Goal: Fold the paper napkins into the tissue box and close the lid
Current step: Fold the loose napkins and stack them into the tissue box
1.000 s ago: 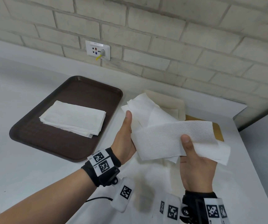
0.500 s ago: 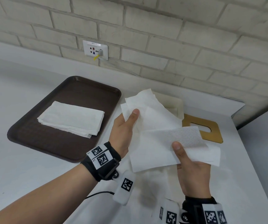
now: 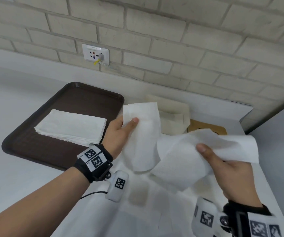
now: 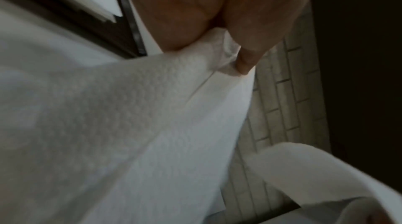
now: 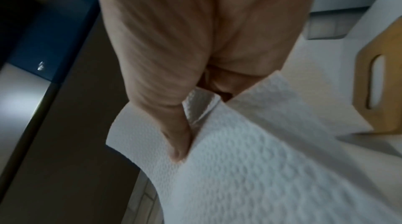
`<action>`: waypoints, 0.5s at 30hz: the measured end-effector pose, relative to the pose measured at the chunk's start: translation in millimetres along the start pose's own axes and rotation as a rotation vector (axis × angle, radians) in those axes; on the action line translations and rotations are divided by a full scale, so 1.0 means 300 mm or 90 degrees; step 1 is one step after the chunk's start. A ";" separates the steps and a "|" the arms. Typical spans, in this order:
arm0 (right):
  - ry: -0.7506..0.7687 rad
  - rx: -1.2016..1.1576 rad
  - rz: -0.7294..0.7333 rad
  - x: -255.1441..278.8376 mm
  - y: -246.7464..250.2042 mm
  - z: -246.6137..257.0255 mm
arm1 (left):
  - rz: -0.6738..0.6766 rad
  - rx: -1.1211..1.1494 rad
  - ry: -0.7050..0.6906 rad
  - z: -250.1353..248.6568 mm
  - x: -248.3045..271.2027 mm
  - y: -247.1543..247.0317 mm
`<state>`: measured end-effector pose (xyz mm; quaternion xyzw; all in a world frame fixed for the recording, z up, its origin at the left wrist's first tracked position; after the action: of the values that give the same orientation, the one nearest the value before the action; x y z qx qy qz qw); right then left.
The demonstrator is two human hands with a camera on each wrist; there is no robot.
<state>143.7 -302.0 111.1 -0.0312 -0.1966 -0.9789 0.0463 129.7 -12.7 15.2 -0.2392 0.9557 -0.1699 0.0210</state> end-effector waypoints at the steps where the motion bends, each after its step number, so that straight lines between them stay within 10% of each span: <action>1: 0.010 0.011 0.006 -0.007 -0.005 0.027 | -0.004 -0.023 0.010 0.025 0.002 0.006; 8: 0.322 -0.333 0.004 -0.020 -0.014 0.202 | 0.116 -0.048 0.051 0.098 0.030 -0.005; 15: 0.040 -0.105 0.078 -0.067 -0.151 -0.069 | 0.134 0.073 0.052 0.055 0.054 -0.048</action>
<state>158.1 -266.8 73.3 -0.0158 -0.1113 -0.9876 0.1093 123.8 -37.5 5.4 -0.1293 0.9643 -0.2305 0.0135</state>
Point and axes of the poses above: each hand's wrist, its own x-axis away from the middle knuckle, its own y-axis out of the back of the hand, z = x × y, the point moved 4 cm from there along -x, towards the middle knuckle, and after that the axes turned 7 degrees about x, right-handed, at the moved point
